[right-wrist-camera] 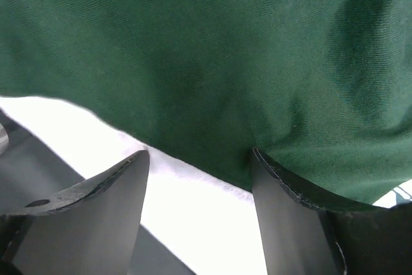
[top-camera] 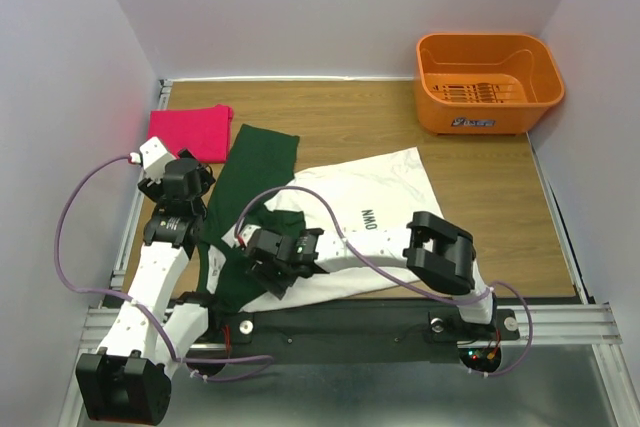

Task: Fold and stack the t-shirts
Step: Fold the tshirt

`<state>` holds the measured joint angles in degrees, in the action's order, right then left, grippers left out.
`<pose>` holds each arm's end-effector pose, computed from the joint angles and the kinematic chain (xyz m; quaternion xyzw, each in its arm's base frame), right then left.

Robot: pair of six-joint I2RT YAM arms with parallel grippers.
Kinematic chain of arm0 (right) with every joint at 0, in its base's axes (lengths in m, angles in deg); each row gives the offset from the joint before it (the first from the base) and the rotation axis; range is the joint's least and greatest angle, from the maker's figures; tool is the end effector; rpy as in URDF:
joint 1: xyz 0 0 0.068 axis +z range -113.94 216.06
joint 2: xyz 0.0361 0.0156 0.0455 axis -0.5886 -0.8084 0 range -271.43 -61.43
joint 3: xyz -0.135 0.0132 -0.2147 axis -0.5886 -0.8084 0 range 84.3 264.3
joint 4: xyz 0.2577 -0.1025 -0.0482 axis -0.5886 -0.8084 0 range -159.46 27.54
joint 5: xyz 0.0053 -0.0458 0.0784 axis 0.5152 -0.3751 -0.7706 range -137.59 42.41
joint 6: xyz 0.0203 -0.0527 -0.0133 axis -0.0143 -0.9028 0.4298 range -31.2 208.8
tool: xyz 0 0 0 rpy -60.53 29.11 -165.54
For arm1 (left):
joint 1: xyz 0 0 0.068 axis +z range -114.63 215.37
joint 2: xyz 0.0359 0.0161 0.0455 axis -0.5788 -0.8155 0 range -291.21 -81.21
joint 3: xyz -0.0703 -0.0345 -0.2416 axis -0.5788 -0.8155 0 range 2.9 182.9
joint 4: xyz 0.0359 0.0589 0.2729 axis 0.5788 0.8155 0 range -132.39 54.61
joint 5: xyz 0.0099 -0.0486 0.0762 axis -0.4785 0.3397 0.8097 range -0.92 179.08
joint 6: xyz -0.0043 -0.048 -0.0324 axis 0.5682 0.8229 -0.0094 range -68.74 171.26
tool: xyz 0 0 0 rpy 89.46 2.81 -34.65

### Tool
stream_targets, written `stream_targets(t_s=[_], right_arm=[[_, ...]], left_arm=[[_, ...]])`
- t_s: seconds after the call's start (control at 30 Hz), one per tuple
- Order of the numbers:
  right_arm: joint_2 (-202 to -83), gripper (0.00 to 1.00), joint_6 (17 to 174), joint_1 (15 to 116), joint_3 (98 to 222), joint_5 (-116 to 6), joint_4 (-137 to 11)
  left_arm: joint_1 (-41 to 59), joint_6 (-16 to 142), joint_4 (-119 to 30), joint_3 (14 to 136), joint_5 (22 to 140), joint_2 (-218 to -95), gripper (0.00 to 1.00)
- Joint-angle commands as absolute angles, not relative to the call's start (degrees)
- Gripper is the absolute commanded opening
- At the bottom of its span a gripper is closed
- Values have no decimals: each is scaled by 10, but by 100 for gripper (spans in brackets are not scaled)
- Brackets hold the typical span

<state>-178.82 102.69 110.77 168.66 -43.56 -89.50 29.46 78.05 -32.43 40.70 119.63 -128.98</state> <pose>0.1204 0.4295 0.1356 -0.4809 0.8372 0.1559 0.2084 0.2325 -0.0028 0.2701 -0.2919 0.7493 0.0510 0.5922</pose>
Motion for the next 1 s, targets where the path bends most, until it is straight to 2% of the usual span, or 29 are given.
stream_targets(t_s=[0.0, 0.1, 0.23, 0.3, 0.47, 0.6, 0.67, 0.9, 0.97], right_arm=[[-1746, 70, 1073, 1112, 1681, -409, -921], [-1717, 71, 1063, 1102, 1693, -353, -933], [-1659, 70, 1065, 1030, 1662, -304, -946], [-1621, 70, 1044, 958, 1632, -301, -946], [-1575, 66, 937, 773, 1603, -340, -942], [-1594, 59, 892, 678, 1619, -368, -930], [-1613, 51, 893, 639, 1635, -384, -928], [-1669, 49, 952, 566, 1613, -411, -907], [-1671, 49, 966, 555, 1594, -409, -901]], left_arm=[[294, 770, -347, 407, 1201, -1285, 82], [294, 763, -354, 405, 1184, -1292, 81], [294, 754, -369, 424, 1130, -1330, 81], [294, 733, -383, 435, 1068, -1356, 78], [289, 693, -384, 510, 1012, -1496, 80], [278, 671, -381, 561, 991, -1586, 78], [261, 666, -374, 587, 992, -1627, 77], [241, 683, -358, 646, 1009, -1731, 61], [241, 683, -347, 661, 1009, -1763, 61]])
